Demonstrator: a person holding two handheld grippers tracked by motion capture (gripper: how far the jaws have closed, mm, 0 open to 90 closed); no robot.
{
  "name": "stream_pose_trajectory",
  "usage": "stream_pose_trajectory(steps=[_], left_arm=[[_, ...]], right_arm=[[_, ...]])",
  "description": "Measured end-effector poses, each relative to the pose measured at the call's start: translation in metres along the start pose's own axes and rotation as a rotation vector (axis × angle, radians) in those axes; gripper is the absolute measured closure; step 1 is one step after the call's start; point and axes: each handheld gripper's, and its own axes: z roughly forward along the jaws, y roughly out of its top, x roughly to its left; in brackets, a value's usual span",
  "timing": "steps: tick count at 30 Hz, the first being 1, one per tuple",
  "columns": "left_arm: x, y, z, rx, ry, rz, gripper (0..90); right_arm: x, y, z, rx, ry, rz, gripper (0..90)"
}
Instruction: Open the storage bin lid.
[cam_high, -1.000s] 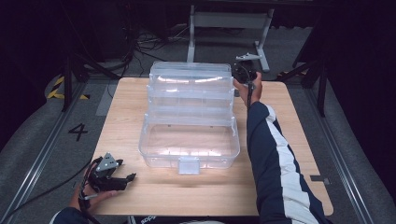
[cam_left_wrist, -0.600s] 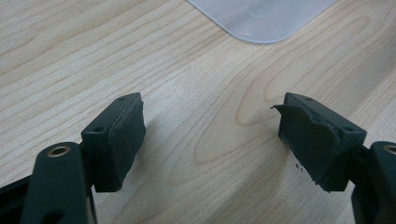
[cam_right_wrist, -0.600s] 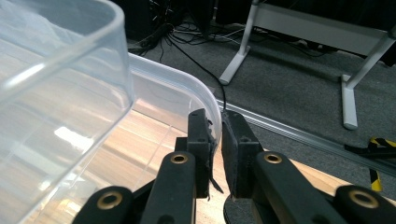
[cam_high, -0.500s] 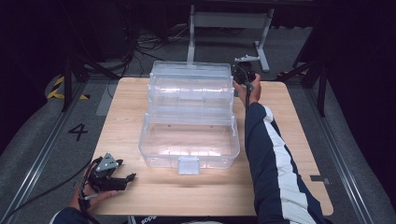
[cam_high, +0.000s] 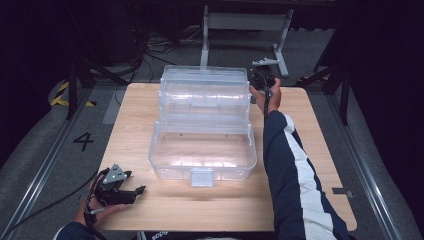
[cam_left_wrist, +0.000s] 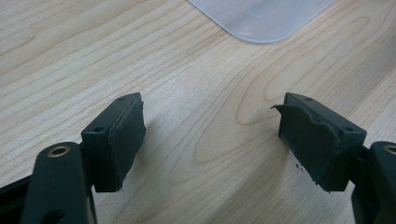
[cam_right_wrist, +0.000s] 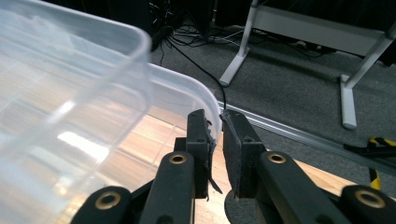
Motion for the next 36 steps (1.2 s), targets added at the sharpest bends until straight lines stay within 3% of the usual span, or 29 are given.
stream_pose_trajectory(steps=[20,36], left_arm=[[0.000,0.000,0.000,0.000,-0.006,-0.008,23.3],[0.000,0.000,0.001,-0.002,-0.001,-0.001,23.2]], right_arm=[[0.003,0.002,-0.029,-0.016,0.014,-0.058,81.0],[0.005,-0.003,-0.059,-0.017,0.061,-0.121,80.6]])
